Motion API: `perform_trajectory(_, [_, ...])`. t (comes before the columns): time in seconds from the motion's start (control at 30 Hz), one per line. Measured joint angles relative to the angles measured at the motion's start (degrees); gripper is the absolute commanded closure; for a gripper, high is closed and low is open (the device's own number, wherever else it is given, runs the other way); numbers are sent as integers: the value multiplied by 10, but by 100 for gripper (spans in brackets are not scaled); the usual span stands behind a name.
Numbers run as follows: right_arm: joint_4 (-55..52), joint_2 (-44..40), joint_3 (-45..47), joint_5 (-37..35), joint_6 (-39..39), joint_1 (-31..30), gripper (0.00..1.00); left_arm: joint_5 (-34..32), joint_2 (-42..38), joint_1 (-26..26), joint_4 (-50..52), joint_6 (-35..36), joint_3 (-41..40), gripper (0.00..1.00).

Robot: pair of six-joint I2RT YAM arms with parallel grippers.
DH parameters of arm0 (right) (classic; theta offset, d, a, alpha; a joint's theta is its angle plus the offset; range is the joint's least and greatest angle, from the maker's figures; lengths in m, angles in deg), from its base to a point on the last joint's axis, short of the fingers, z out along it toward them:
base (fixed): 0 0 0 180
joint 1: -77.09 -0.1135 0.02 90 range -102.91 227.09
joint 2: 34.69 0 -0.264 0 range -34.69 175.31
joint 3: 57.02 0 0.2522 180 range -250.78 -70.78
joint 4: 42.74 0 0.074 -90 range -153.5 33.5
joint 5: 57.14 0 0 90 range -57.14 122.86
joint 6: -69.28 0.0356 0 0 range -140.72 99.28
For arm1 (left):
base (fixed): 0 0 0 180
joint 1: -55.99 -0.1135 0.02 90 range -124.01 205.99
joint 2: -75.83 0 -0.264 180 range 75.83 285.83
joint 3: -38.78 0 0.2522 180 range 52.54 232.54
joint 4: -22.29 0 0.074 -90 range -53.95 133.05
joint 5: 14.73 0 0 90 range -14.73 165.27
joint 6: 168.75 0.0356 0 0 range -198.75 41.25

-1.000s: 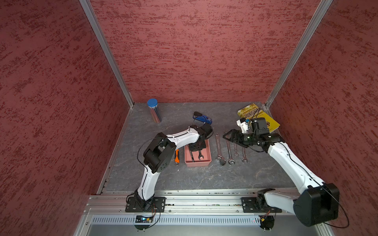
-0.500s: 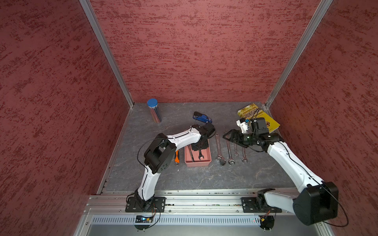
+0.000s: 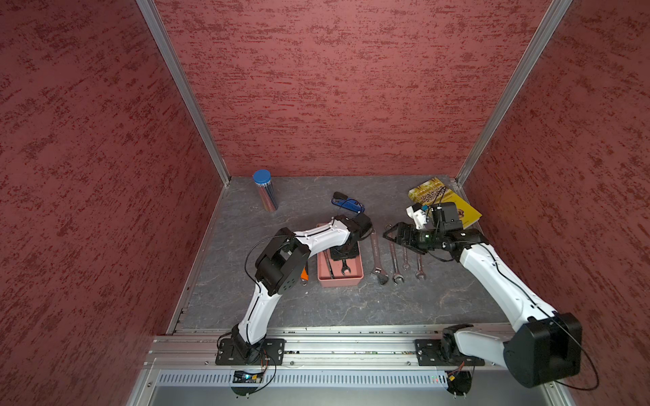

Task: Take out the wrench from the storage box
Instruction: Pick up the wrench from the storage box.

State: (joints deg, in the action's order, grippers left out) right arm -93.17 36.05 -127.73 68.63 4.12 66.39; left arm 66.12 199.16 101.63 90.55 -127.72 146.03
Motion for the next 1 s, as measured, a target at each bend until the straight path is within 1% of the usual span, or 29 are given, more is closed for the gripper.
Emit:
perform_trajectory(0.1, [0, 0, 0, 0, 0, 0, 2, -9, 0, 1, 5, 7, -1, 64])
perform_trajectory(0.23, [0, 0, 0, 1, 1, 0, 2, -16, -2, 2, 9, 15, -4, 70])
perform_trajectory(0.37, [0, 0, 0, 2, 2, 0, 2, -11, -14, -2, 4, 20, -24, 76])
perform_trajectory(0.5, [1, 0, 0, 3, 3, 0, 1, -10, -11, -2, 10, 26, -19, 81])
perform_trajectory(0.67, [3, 0, 0, 3, 5, 0, 2, -10, -7, -2, 16, 36, -14, 92])
perform_trajectory(0.77, [5, 0, 0, 3, 5, 0, 2, -11, -7, -2, 18, 38, -13, 97])
perform_trajectory(1.0, [5, 0, 0, 5, 7, 2, 2, -15, -11, -2, 26, 37, -12, 98])
